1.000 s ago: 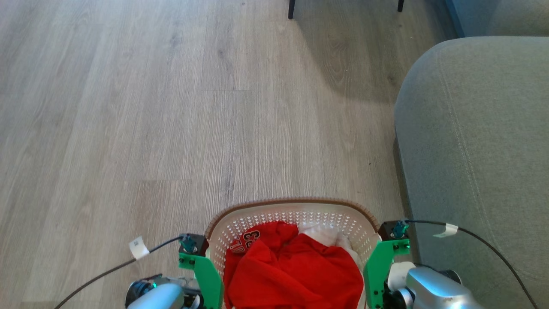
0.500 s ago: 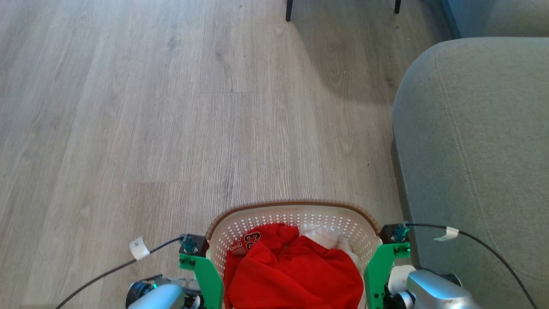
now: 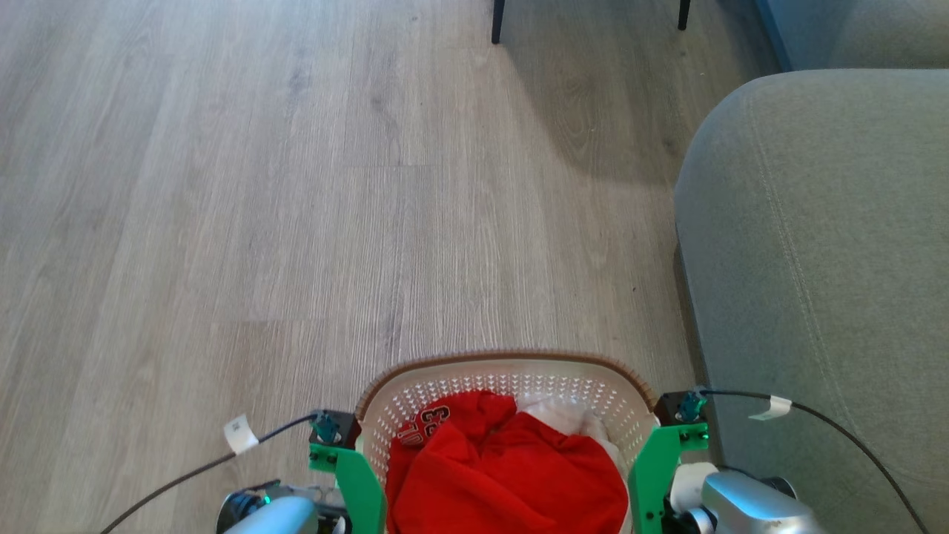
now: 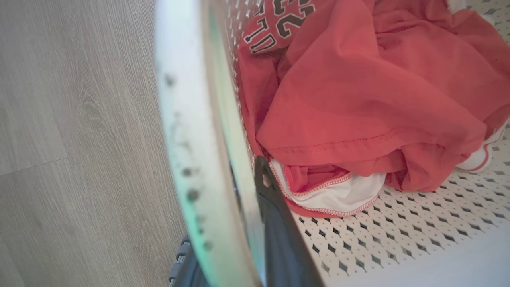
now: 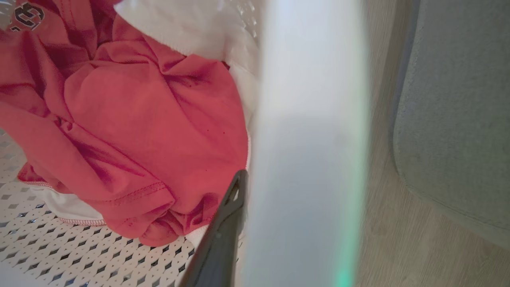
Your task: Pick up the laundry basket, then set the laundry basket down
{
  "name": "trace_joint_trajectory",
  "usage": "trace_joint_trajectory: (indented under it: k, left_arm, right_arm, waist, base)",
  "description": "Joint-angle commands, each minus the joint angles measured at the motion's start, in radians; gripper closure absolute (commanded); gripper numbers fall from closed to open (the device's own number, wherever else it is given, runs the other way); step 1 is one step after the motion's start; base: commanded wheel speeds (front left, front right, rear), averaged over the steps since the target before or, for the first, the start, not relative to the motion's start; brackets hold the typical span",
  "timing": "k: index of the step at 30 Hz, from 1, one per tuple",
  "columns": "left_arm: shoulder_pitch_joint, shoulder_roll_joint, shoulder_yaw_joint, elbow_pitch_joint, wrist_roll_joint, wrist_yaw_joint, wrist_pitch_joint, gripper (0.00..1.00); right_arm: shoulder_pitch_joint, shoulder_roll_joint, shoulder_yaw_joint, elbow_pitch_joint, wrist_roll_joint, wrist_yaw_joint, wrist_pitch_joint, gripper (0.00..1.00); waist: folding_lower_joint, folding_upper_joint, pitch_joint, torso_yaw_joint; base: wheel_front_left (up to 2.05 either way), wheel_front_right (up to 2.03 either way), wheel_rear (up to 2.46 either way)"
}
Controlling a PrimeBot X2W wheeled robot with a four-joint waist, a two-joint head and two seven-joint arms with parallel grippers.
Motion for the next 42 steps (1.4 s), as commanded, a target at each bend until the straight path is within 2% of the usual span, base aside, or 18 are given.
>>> trace_joint_trajectory:
  k: [1, 42]
  left_arm:
    - [-0.031, -0.008, 0.004, -0.029, 0.009, -0.024, -0.007, 1.0]
    - [-0.038, -0.008, 0.003, -0.033, 0.009, -0.024, -0.015, 1.0]
  right_arm:
    - [-0.018, 0.027, 0.019, -0.034, -0.002, 0.008, -0.016, 1.0]
    - [-0.043, 0.027, 0.098, -0.016, 0.08, 0.008, -0.042, 1.0]
  waist:
    - [0.0, 0.0, -0.002, -0.001]
    - [0.0, 0.0, 0.013, -0.004]
  base:
    - [0.0, 0.0, 0.0]
    - [0.0, 0.0, 0.0]
